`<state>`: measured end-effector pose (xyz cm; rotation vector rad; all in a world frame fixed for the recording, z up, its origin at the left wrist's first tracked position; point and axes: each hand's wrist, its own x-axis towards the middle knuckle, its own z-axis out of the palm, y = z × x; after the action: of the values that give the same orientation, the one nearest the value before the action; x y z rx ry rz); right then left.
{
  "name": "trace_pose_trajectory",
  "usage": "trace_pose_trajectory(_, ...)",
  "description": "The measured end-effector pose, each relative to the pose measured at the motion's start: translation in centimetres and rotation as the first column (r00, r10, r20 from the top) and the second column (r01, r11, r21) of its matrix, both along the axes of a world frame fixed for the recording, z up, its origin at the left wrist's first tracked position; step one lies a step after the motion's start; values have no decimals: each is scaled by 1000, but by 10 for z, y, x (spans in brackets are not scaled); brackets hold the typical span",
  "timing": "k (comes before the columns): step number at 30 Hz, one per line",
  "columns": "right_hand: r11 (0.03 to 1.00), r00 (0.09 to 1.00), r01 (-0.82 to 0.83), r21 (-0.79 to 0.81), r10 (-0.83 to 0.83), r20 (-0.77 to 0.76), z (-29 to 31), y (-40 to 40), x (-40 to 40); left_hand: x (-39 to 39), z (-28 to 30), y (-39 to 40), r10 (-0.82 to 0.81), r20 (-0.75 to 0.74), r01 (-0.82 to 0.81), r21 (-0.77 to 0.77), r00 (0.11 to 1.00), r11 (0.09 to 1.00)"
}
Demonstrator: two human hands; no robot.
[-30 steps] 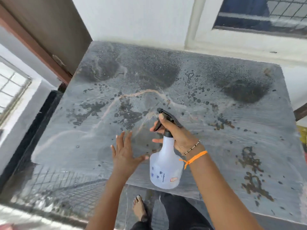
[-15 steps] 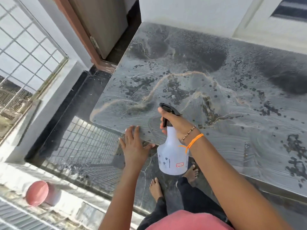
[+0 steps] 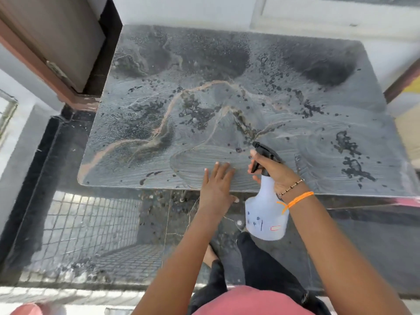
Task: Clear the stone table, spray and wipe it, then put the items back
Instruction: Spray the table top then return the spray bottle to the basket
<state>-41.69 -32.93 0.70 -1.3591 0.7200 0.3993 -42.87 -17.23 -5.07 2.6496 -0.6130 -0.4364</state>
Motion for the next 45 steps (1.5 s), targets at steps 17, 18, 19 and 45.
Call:
trace_pose_trajectory(17, 956, 957, 290, 41, -289, -30, 1, -154, -67, -20, 3, -139, -185, 8, 185, -38, 983, 982)
trace_pose_trajectory(18, 956, 954, 292, -4, -292, -66, 0, -166, -71, -22, 3, -152, -193, 4, 193, -38, 981, 981)
trace_pose_trajectory(19, 953, 948, 301, -18, -302, -102, 0, -178, -76, -24, 4, -166, -200, -1, 199, -38, 980, 979)
trace_pose_trajectory(45, 951, 952, 304, 61, -306, 20, 12, -402, -52, -28, 10, -373, -109, -59, 114, 86, 992, 990)
